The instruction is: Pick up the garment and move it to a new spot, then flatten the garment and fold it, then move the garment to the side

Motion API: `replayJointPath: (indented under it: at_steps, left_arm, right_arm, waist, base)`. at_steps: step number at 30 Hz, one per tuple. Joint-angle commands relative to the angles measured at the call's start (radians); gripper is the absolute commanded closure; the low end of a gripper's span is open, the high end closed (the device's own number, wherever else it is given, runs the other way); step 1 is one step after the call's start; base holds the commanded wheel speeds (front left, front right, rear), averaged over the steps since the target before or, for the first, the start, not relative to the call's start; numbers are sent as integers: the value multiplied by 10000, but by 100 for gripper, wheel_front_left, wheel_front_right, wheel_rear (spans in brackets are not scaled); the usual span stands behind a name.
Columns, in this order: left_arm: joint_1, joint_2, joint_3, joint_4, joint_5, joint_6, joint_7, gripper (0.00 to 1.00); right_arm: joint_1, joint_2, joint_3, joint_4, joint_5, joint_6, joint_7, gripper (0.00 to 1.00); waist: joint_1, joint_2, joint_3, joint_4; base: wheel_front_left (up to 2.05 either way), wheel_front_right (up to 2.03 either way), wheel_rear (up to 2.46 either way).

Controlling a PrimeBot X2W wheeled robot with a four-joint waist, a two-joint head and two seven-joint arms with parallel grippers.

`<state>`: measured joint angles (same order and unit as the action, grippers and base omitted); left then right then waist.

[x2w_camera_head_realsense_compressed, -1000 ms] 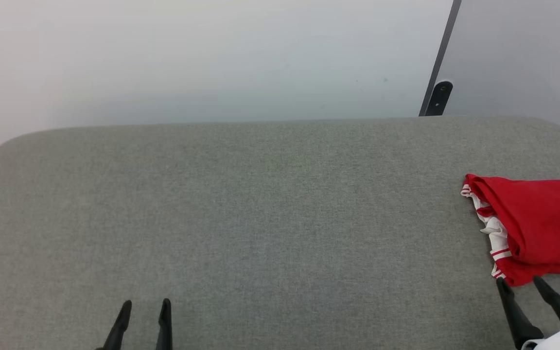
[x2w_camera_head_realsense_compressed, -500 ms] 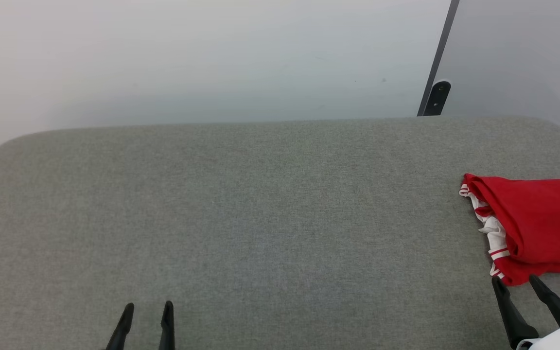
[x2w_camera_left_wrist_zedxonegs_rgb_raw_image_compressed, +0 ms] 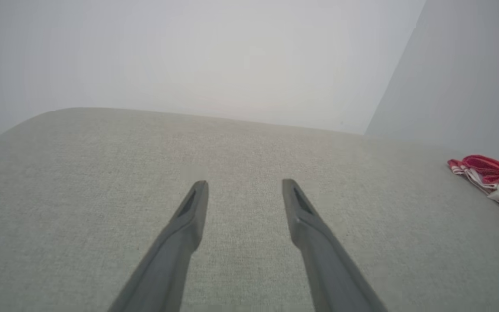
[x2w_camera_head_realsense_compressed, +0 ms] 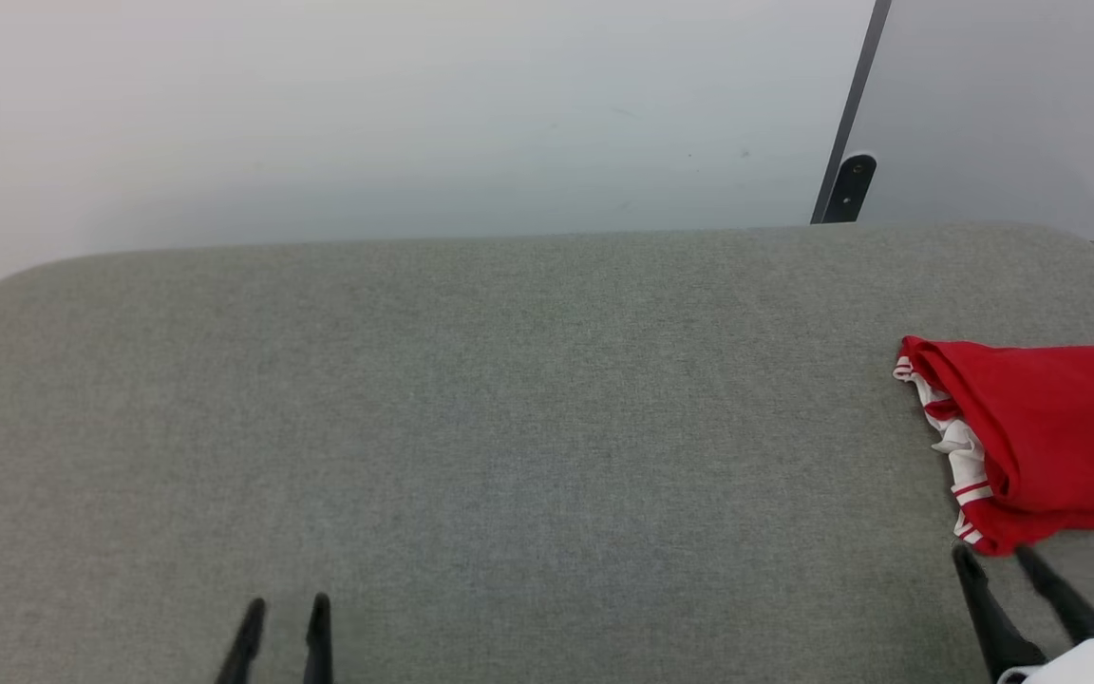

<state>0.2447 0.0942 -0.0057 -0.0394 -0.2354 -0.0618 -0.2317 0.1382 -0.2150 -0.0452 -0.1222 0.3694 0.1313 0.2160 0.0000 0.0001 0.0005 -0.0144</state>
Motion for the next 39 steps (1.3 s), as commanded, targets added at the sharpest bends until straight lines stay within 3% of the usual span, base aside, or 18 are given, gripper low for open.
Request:
replayJointPath:
  at_steps: [1, 39]
  left_arm:
    - [1, -14, -9, 81, -16, -2, 24, 100]
    - [-1476, -79, 312, 1351, -5879, -292, 1319, 100]
  right_arm:
    - [21, 44, 13, 92, 16, 0, -3, 100]
    - [-1011, 751, -277, 1682, 5167, -3, -433, 100]
  waist:
    - [0, -1, 1, 0]
    - [0, -1, 7, 40]
  base:
    - [0, 0, 0]
    - [0, 0, 0]
